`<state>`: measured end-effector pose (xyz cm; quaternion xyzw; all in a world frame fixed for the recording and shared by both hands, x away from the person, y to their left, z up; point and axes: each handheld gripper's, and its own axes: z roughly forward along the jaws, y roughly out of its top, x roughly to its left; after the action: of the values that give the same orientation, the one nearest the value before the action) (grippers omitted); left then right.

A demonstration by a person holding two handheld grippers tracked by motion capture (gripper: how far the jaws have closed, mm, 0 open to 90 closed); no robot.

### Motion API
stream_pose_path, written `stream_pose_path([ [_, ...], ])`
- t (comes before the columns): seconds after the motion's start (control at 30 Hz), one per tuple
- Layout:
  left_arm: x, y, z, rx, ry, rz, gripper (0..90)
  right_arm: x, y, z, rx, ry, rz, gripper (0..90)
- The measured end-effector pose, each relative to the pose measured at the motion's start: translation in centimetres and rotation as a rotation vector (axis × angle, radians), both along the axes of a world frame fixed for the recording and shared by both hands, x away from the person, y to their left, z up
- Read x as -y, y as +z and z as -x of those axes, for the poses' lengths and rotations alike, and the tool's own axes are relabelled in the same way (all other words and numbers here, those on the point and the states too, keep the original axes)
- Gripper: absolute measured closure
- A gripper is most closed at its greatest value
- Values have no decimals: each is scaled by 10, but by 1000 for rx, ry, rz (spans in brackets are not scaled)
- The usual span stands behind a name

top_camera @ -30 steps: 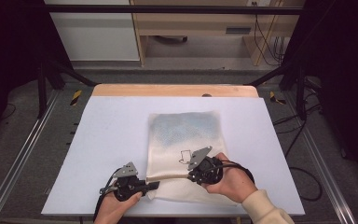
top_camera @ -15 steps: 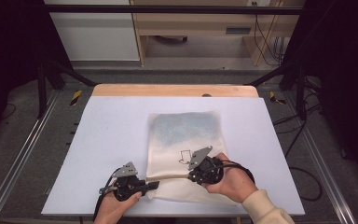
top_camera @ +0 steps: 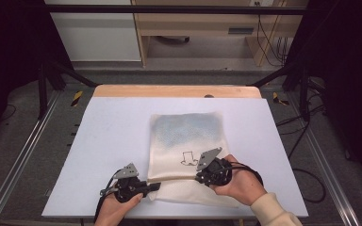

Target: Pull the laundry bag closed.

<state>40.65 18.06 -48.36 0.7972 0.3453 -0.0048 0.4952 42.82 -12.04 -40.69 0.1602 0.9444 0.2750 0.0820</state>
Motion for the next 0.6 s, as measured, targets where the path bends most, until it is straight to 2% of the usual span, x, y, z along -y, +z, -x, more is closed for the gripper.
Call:
stream_pose_path([
  [0.6,0,1,0,8,2,-8,840,5,-3,3,5,-7,-14,822],
])
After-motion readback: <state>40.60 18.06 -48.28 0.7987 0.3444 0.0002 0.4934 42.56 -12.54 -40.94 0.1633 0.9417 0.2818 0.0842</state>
